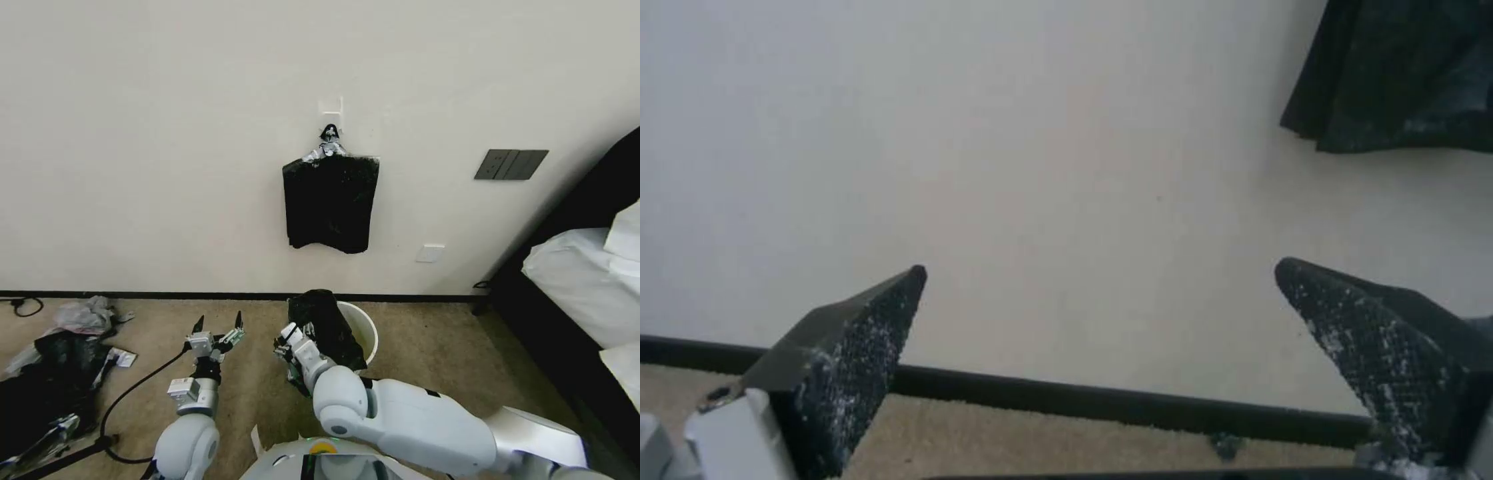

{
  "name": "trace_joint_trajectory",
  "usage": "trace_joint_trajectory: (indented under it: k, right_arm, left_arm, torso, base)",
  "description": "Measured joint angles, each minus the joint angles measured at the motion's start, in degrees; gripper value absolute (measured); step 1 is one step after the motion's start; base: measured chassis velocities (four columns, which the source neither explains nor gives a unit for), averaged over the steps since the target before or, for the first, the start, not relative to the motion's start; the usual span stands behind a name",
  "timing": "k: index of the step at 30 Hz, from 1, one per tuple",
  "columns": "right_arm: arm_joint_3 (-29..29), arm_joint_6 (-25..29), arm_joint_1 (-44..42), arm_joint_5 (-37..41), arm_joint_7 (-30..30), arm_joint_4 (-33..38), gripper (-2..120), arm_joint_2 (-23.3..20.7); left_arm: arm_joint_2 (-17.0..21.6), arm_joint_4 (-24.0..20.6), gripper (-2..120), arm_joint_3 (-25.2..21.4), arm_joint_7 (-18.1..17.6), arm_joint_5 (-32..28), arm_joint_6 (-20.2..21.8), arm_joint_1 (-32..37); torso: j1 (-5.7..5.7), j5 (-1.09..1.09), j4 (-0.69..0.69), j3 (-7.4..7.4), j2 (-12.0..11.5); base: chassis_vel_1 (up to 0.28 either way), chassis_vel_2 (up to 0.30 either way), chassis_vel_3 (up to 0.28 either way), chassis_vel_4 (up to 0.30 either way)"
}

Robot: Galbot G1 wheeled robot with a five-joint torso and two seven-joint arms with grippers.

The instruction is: Place a trash bag onto the trash bin.

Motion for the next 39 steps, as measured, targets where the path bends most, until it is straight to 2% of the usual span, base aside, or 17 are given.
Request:
trace_joint_trajectory:
  k: [4,5,7,9,11,13,17,18,19,23,29,39]
  right_arm:
    - [-1.65,-0.1,-0.93,-0.76,1.33,-0.15,54,-2.0]
    - [-1.65,-0.1,-0.93,-0.76,1.33,-0.15,54,-2.0]
    - [-1.93,-0.14,-0.73,-0.79,1.95,-0.43,43,-2.75]
    - [-1.97,-0.14,-0.52,-0.72,2.17,-0.53,41,-2.88]
    - [-1.99,-0.14,0.25,-0.11,2.84,-0.72,29,-3.35]
    - [-1.98,-0.14,0.41,0.44,3.21,-0.72,25,-3.52]
    - [-1.21,-0.1,0.2,0.98,3.54,-0.07,6,-4.23]
    - [-1.21,-0.1,0.2,0.98,3.54,-0.07,6,-4.23]
    - [-0.87,-0.08,0.08,0.98,3.31,0.21,1,-4.44]
    - [1.0,0.01,-0.8,0.75,2.1,1.25,0,-5.2]
    - [4.67,0.14,-3.17,-0.75,0.04,3.22,0,-7.12]
    - [11.45,0.24,-7.23,-1.53,-3.39,6.66,0,-12.79]
  left_arm:
    - [0.04,0.03,100,0.31,-0.01,-0.51,-0.05,-0.21]
    - [0.04,0.03,100,0.31,-0.01,-0.51,-0.05,-0.21]
    - [0.05,0.05,100,0.38,-0.01,-0.7,-0.15,-0.23]
    - [0.04,0.05,100,0.43,-0.02,-0.74,-0.17,-0.26]
    - [0.0,0.05,100,0.55,-0.05,-0.8,-0.26,-0.43]
    - [-0.01,0.05,100,0.58,-0.06,-0.82,-0.28,-0.48]
    - [0.08,-0.12,100,0.8,-0.09,-0.86,-0.34,-0.46]
    - [0.08,-0.12,100,0.8,-0.09,-0.86,-0.34,-0.46]
    - [0.13,-0.12,100,0.97,-0.09,-0.85,-0.34,-0.39]
    - [0.41,-0.34,100,2.1,-0.15,-0.66,-0.12,-0.23]
    - [1.57,-1.17,100,6.3,-0.34,1.11,1.49,-0.53]
    - [4.71,-1.48,100,14.53,-1.74,2.06,7.83,-3.09]
  torso:
    - [0.0,0.01,-0.02,0.0,0.0]
    - [0.0,0.01,-0.02,0.0,0.0]
    - [0.0,0.01,-0.01,0.0,0.0]
    - [0.0,0.01,-0.01,0.0,0.0]
    - [0.0,0.01,0.0,0.0,0.0]
    - [0.0,0.01,0.0,0.0,0.0]
    - [0.0,0.01,0.0,0.0,0.0]
    - [0.0,0.01,0.0,0.0,0.0]
    - [0.0,0.01,0.0,0.0,0.0]
    - [0.0,0.01,0.01,0.0,0.0]
    - [0.0,0.01,-0.01,0.0,0.0]
    - [0.0,0.02,-0.01,0.0,0.0]
  base:
    - [0.0,0.0,0.0,0.0]
    - [0.0,0.0,0.0,0.0]
    - [0.0,0.0,0.0,0.0]
    - [0.0,0.0,0.0,0.0]
    - [0.0,0.0,0.0,0.0]
    - [0.0,0.0,0.0,0.0]
    - [0.0,0.0,0.0,0.0]
    - [0.0,0.0,0.0,0.0]
    - [0.0,0.0,0.0,0.0]
    - [0.0,0.0,0.0,0.0]
    - [0.0,0.0,0.0,0.0]
    - [0.0,0.0,0.0,0.0]
